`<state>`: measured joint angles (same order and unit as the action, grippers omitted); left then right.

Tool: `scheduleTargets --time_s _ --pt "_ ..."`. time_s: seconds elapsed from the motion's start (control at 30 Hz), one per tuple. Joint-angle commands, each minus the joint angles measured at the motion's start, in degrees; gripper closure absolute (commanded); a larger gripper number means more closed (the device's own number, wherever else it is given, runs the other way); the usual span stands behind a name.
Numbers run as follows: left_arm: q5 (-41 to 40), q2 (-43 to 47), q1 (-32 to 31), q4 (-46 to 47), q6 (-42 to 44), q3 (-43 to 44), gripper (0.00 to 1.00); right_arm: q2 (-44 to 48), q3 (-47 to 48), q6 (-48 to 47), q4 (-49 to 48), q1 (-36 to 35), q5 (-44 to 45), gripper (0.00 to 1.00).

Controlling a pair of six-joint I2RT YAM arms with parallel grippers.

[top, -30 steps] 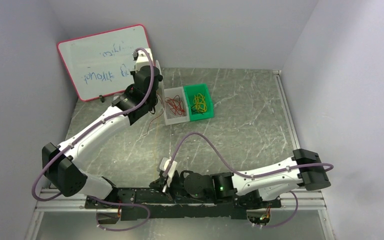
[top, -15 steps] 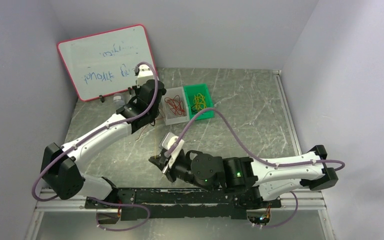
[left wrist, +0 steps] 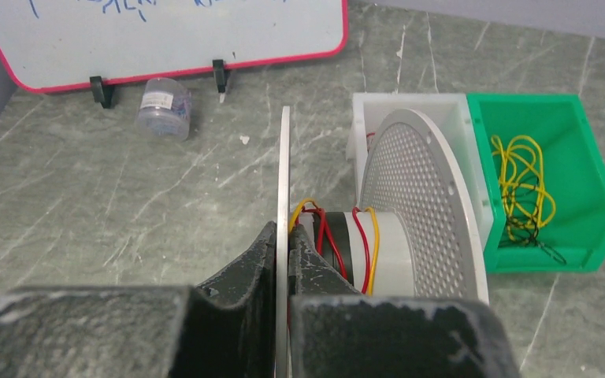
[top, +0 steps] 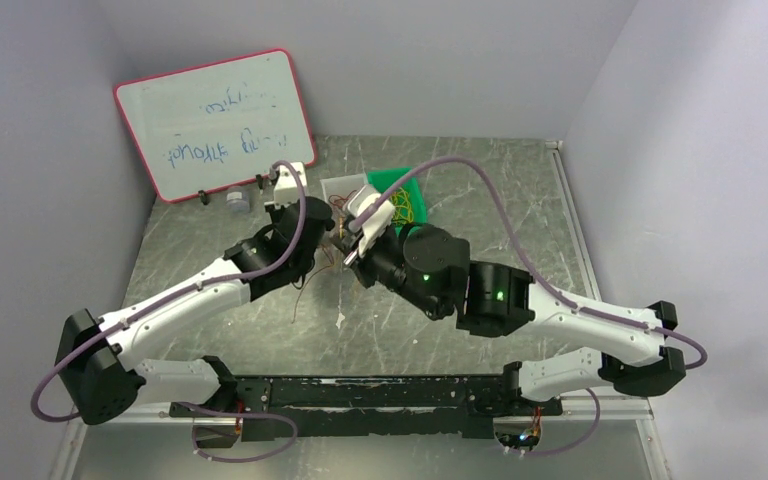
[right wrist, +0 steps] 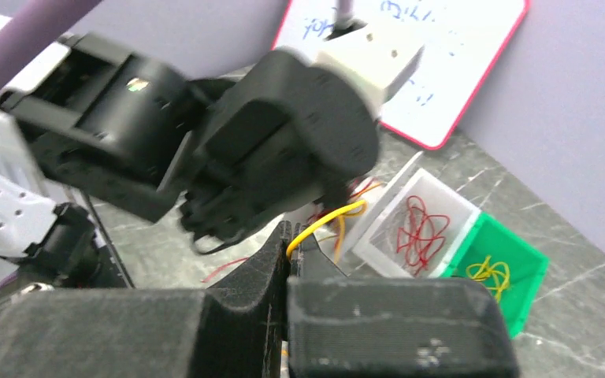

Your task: Wrap the cables

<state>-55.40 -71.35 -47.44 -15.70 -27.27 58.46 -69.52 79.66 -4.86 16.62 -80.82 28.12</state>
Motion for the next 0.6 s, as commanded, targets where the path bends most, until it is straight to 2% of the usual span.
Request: scheduleTargets --time_s 0.0,0.27,0.57 --pt "-3.8 2.9 -2.5 -0.3 -3.4 -1.8 0.93 -0.7 4.6 -3.3 2.8 4.1 -5.3 1.00" --pt "-5.4 1.4 -6.0 -4.4 -8.7 -3.8 0.93 -4.0 10.3 -5.0 2.3 8.7 -9.0 1.00" --pt "-8.8 2.5 -13.2 -8.9 -13.0 -5.7 0.93 -7.2 13.6 -5.8 2.3 17.1 -13.2 1.00"
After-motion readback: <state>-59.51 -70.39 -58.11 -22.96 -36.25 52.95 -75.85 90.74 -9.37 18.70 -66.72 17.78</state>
